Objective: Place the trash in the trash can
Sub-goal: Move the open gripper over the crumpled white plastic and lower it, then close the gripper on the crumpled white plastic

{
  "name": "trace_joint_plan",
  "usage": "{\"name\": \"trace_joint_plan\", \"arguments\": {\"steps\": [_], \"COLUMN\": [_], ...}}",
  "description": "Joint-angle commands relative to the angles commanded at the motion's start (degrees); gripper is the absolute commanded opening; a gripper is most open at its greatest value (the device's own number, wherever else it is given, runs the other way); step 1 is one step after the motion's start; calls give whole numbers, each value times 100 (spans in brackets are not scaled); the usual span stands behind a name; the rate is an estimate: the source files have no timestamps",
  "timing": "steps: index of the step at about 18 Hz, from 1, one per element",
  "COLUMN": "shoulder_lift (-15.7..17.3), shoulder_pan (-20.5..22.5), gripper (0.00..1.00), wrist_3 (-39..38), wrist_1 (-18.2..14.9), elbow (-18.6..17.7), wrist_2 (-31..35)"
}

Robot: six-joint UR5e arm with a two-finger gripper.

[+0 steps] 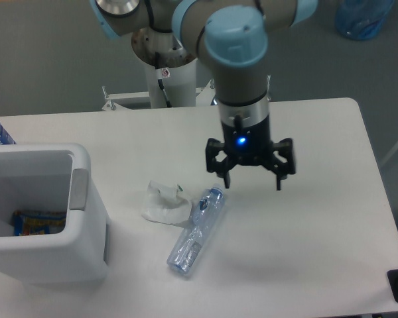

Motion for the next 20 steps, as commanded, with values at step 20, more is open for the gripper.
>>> {"name": "trace_joint_plan", "arguments": {"steps": [20], "shoulder_lift": [106], "shoulder_pan": [-686], "gripper": [100], "wrist_3": [383], "wrist_1": [571], "elbow": [-1204], "wrist_2": [105]}}
